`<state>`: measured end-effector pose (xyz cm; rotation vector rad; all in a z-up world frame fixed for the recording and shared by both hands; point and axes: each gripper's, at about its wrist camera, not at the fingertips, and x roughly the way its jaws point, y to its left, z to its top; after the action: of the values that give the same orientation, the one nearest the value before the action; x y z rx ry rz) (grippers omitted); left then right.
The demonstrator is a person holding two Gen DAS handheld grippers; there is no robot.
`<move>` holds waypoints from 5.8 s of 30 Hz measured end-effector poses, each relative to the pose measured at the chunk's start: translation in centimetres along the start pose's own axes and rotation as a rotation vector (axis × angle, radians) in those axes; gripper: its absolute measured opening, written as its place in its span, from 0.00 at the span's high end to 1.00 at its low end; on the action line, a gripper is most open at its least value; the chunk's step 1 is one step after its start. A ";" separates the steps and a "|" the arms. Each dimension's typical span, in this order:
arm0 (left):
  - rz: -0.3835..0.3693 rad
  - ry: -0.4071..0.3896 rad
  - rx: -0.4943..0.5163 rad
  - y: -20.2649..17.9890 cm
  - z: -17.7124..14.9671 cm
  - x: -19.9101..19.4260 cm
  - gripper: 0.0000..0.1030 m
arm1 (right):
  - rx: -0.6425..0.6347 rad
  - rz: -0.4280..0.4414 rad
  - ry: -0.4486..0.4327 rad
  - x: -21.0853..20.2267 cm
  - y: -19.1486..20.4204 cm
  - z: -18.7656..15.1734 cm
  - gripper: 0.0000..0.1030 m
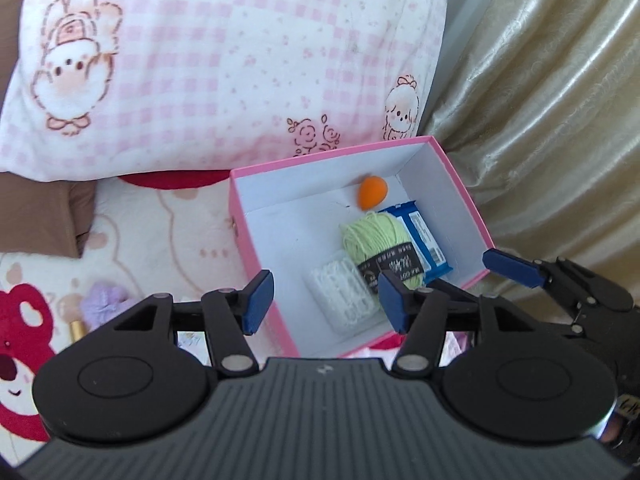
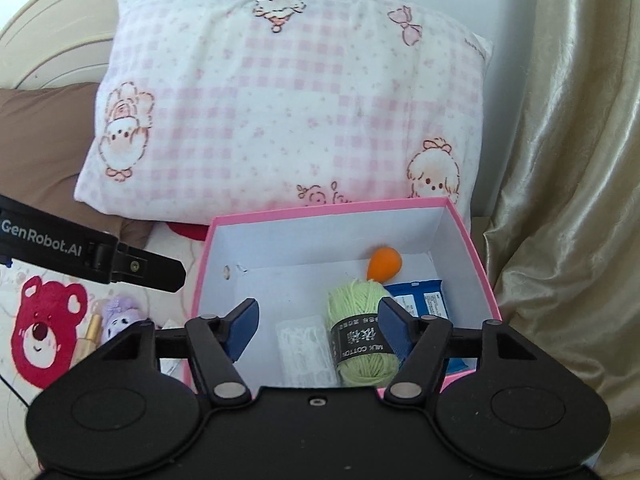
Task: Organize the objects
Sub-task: 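Withdraw the left gripper and move it to the gold-capped foundation bottle, then close the left gripper around the foundation bottle, then carry the foundation bottle with the left gripper into the pink box and lower it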
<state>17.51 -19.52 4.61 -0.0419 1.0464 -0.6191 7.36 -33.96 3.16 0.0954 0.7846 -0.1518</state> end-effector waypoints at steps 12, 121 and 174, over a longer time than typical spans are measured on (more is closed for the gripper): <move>0.025 -0.075 -0.119 7.0 -6.1 -7.7 0.42 | -0.241 0.275 0.042 -3.2 10.7 -2.9 0.23; -0.129 -0.102 -0.425 21.6 -18.9 -1.0 0.62 | -0.107 0.478 0.114 8.3 22.2 -14.2 0.61; -0.044 0.131 -0.062 -0.2 0.0 11.6 0.64 | 0.229 0.289 0.146 11.4 0.1 -5.2 0.61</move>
<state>21.52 -25.44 -4.58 -0.0791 1.1943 -0.6353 11.73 -34.28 -8.63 0.4386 0.8873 0.0404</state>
